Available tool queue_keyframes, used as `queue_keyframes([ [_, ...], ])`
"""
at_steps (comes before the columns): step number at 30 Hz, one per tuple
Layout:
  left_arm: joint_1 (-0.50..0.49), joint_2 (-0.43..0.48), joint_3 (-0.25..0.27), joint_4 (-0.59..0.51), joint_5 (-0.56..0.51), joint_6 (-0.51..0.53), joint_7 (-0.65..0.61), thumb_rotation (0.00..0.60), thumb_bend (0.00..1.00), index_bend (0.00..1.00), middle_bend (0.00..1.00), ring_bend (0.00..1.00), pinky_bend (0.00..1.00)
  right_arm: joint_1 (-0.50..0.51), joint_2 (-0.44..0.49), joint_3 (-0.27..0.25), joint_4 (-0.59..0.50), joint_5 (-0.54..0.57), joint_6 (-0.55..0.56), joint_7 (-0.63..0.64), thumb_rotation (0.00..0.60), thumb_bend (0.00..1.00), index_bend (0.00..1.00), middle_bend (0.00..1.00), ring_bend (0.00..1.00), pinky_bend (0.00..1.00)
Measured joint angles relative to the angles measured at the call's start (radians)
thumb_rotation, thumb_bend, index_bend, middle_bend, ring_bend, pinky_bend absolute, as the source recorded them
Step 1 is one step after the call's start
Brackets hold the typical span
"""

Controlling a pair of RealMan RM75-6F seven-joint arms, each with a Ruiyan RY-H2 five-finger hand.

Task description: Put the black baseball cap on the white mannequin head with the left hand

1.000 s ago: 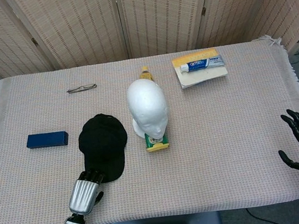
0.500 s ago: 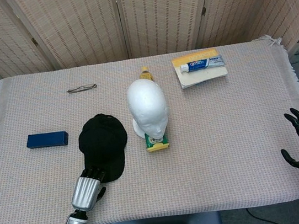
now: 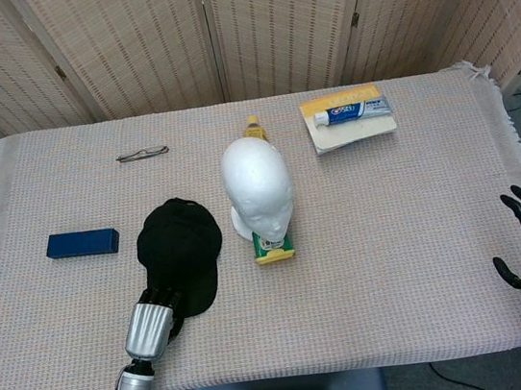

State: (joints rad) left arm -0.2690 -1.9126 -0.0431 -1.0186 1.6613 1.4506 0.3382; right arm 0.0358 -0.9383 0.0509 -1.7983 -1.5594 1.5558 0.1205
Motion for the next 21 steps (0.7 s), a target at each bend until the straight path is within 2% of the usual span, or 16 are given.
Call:
queue_keyframes([
  [6,-0.013,-0.052,0.001,0.103,0.006,0.028,-0.069,0.6,0.26,0.44,0.5,0.37,0.45,-0.007,0.004,0.002,0.001,-0.004,0.011,0.008,0.6,0.27,0.0,0.0,0.0,0.0],
  [13,-0.026,-0.1,-0.004,0.212,0.018,0.095,-0.158,0.6,0.32,0.47,0.54,0.41,0.48,-0.007,0.003,0.003,0.001,-0.001,0.007,0.002,0.6,0.27,0.0,0.0,0.0,0.0],
  [21,-0.043,-0.148,-0.014,0.354,0.026,0.175,-0.281,0.6,0.37,0.57,0.63,0.48,0.55,-0.011,0.023,-0.007,-0.004,-0.024,0.008,0.047,0.6,0.27,0.0,0.0,0.0,0.0],
])
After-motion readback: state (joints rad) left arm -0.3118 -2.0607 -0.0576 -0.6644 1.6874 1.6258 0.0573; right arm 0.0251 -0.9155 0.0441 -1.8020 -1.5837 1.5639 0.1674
